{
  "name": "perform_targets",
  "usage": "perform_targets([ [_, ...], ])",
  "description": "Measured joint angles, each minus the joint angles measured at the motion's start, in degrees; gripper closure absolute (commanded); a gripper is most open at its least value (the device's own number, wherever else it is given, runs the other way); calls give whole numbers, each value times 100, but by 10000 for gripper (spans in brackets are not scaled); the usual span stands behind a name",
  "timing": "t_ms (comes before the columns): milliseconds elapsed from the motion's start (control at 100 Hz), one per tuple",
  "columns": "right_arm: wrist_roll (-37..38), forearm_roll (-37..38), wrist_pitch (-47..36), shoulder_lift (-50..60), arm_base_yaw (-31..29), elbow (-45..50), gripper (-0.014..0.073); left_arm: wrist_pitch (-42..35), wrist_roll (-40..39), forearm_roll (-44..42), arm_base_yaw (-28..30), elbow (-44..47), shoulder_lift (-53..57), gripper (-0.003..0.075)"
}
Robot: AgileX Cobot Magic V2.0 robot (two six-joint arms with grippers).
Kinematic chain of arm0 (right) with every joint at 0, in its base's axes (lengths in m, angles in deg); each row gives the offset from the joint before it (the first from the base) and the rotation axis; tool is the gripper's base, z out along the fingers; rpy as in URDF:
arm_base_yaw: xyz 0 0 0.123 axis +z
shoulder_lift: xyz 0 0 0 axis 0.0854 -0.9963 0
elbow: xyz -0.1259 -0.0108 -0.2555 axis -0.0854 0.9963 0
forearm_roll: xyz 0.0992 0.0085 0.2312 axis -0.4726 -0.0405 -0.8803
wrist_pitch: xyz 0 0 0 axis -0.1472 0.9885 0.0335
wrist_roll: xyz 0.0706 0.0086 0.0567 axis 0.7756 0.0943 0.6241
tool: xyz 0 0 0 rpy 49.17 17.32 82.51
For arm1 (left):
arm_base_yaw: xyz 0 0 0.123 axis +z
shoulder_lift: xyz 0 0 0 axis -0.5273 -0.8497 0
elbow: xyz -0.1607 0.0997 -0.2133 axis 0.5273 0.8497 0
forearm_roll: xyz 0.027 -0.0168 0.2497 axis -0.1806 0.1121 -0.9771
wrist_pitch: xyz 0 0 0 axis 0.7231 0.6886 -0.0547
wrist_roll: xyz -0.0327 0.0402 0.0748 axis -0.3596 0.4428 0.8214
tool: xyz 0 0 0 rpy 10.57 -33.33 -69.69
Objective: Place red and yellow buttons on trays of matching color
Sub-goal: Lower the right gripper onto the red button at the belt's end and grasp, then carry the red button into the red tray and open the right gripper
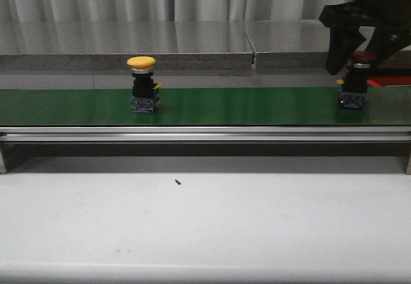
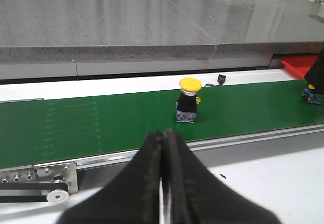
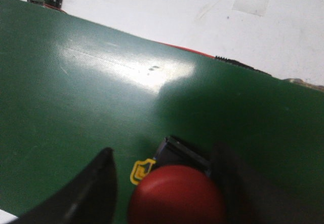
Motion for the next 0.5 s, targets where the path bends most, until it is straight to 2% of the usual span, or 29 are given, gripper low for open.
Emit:
perform_targets([
  [80, 28, 12, 189, -23, -49, -73, 468, 0, 0, 0, 0, 0, 0, 739],
  [320, 37, 22, 853, -23, -592, -895, 469, -4, 0, 0, 0, 0, 0, 739],
  [500, 63, 22, 1263, -31, -1419, -1881, 469, -4, 0, 0, 0, 0, 0, 739],
])
